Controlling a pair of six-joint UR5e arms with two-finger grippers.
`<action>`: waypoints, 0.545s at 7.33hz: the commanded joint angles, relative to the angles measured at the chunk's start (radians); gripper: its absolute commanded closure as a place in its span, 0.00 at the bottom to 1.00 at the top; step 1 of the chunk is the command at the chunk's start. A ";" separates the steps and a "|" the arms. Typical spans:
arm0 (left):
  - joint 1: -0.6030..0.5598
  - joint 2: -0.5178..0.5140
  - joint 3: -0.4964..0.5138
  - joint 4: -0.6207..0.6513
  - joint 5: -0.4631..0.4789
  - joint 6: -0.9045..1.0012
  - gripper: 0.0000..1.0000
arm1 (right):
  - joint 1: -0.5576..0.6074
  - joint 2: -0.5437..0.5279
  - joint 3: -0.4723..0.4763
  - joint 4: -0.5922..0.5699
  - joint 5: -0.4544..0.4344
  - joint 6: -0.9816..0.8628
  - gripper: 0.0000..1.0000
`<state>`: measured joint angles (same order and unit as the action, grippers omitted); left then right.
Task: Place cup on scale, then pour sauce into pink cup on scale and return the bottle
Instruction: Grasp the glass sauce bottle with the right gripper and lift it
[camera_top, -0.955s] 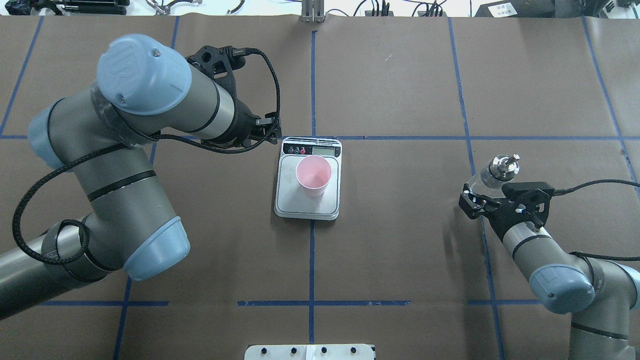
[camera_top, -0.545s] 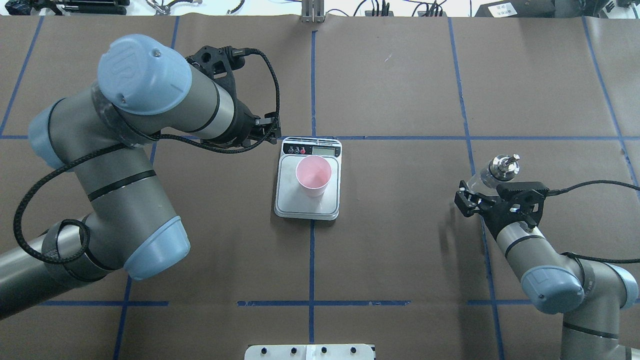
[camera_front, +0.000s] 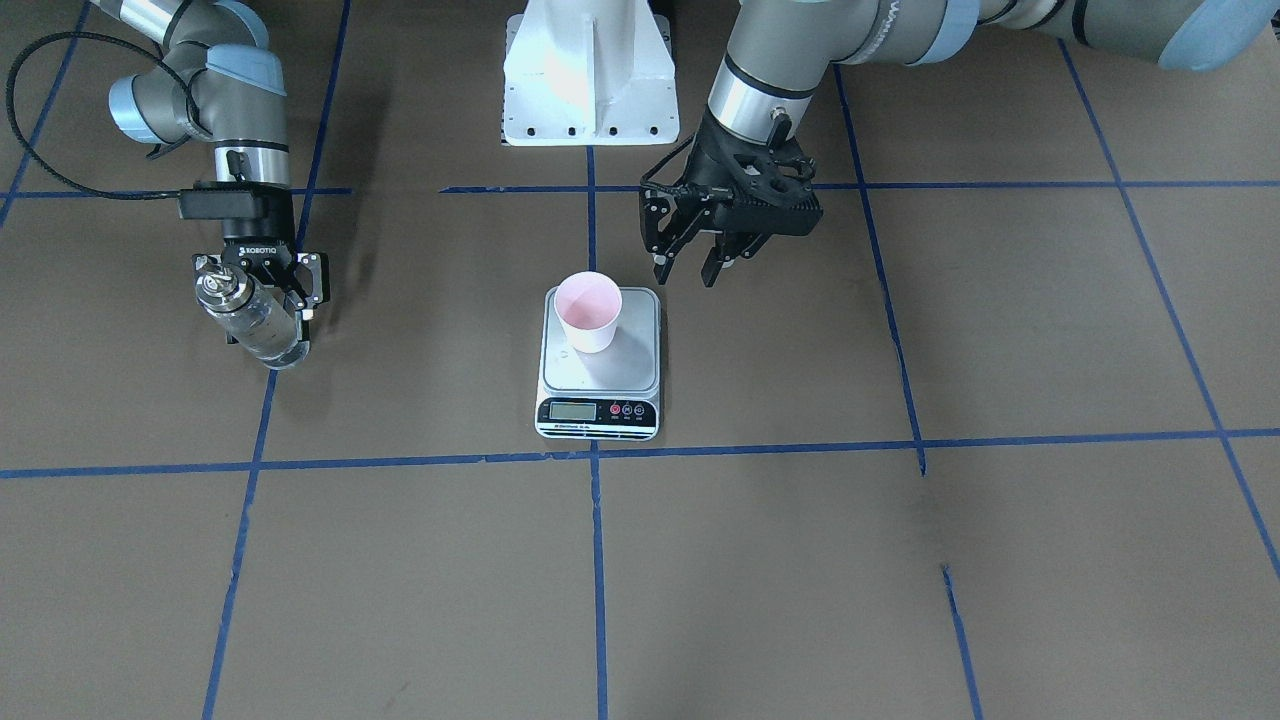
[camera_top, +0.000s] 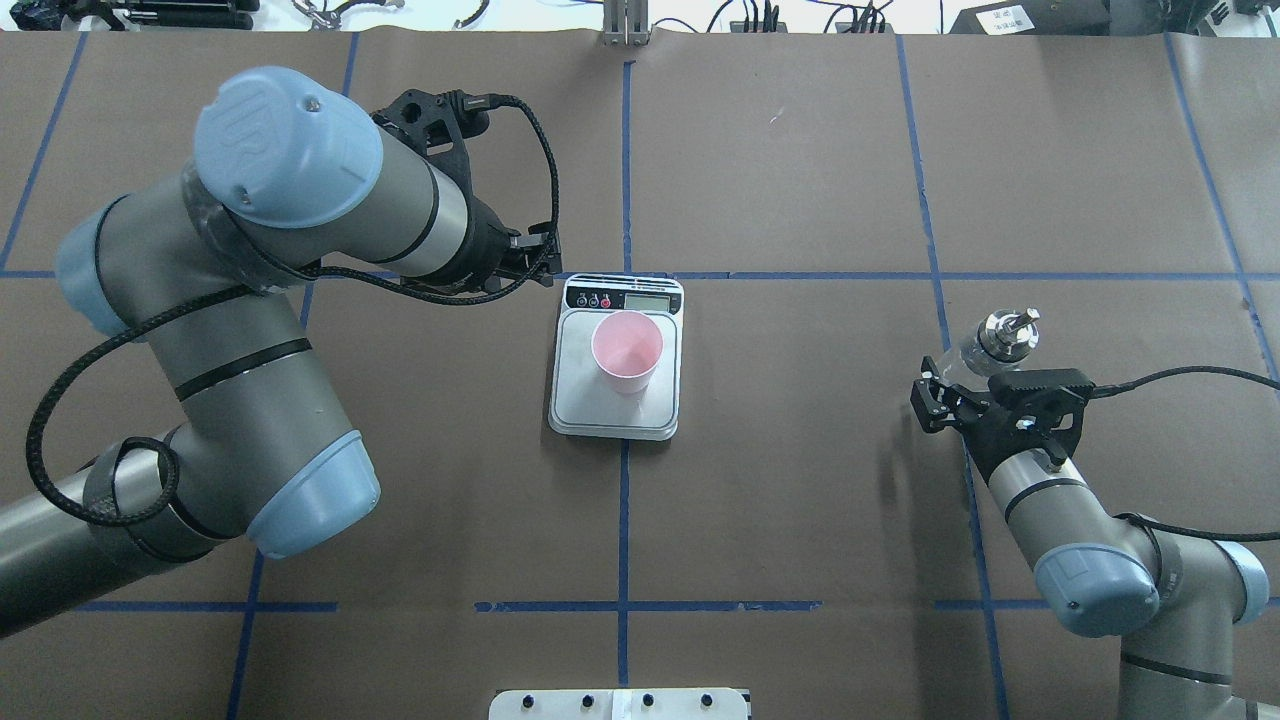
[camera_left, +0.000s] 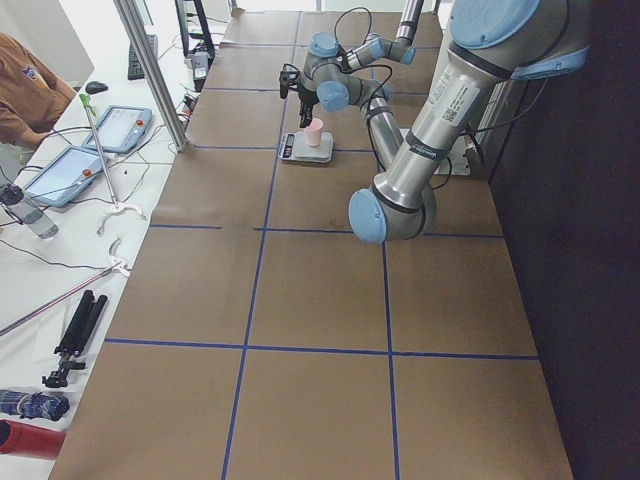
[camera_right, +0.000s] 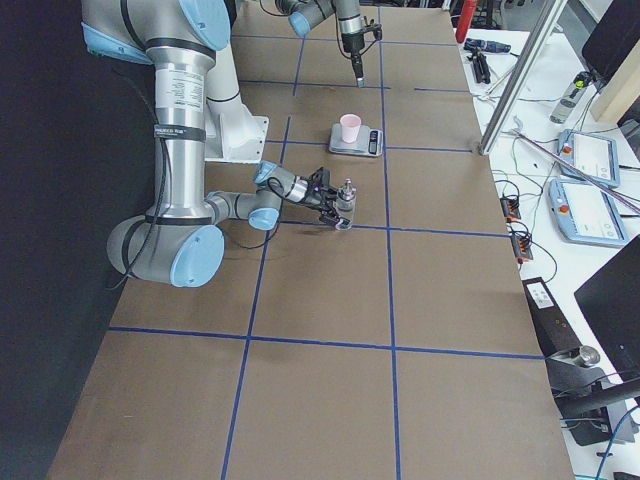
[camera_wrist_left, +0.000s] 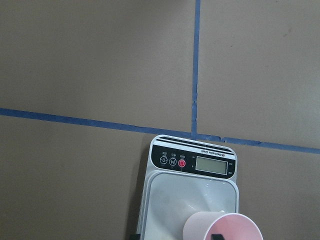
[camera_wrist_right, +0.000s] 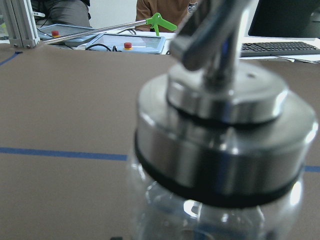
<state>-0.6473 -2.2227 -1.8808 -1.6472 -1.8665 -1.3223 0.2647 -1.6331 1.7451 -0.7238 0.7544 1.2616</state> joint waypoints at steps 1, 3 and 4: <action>-0.002 0.000 -0.001 0.000 0.001 0.000 0.44 | -0.001 0.002 0.002 0.001 -0.012 -0.004 0.24; -0.002 0.000 -0.001 0.001 0.001 0.000 0.44 | -0.002 0.004 0.001 0.001 -0.038 -0.005 0.42; -0.002 0.000 -0.001 0.001 0.001 0.000 0.44 | -0.004 0.007 -0.001 0.000 -0.056 -0.016 0.58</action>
<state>-0.6488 -2.2227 -1.8822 -1.6462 -1.8654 -1.3223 0.2622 -1.6289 1.7455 -0.7228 0.7194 1.2545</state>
